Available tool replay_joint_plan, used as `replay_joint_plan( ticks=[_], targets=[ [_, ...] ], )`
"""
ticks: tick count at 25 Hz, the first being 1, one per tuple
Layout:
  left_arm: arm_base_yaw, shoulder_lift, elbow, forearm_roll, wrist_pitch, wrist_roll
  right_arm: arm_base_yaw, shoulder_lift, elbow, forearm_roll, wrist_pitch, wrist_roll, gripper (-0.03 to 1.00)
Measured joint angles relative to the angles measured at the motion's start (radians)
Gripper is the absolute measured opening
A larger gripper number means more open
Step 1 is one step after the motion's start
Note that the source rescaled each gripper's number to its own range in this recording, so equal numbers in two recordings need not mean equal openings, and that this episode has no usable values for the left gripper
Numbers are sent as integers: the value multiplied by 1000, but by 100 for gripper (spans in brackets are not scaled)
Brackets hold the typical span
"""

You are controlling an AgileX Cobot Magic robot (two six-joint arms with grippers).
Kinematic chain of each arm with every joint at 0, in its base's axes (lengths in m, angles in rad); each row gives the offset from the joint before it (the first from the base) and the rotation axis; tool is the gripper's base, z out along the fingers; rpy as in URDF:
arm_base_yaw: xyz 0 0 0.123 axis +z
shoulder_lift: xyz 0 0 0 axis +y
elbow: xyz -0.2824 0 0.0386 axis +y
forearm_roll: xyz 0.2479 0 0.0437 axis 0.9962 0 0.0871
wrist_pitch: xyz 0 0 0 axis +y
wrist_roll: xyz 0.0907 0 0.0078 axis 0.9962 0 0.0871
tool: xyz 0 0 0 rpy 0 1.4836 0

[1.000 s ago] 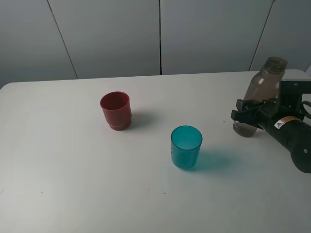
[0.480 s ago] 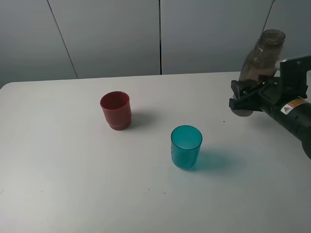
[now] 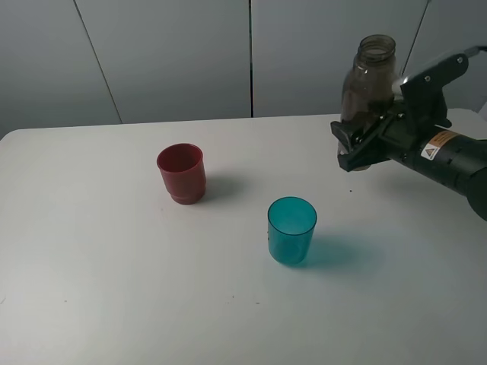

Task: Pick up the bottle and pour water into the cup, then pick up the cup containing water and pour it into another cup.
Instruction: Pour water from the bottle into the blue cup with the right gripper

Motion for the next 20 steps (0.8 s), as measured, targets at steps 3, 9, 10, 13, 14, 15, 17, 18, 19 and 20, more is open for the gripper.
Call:
replay_joint_plan(
  ticks=[3,9,10,13,14,15,17,18,19,20],
  targets=[
    [0,0,0,0,0,0,0,0,-14,-46,6,-84,0],
    [0,0,0,0,0,0,0,0,-16,-67,10,-319,0],
    [0,0,0,0,0,0,0,0,-16,-72,11,-347,0],
    [0,0,0,0,0,0,0,0,-16,-101,11,-439,0],
    [0,0,0,0,0,0,0,0,-16,-114,11,-462,0],
    [0,0,0,0,0,0,0,0,-16,-122,11,-479,0],
    [0,0,0,0,0,0,0,0,-16,-143,13,-509,0],
    [0,0,0,0,0,0,0,0,-16,-147,15,-528,0],
    [0,0,0,0,0,0,0,0,-16,-147,15,-552,0],
    [0,0,0,0,0,0,0,0,-16,-147,15,-582,0]
  ],
)
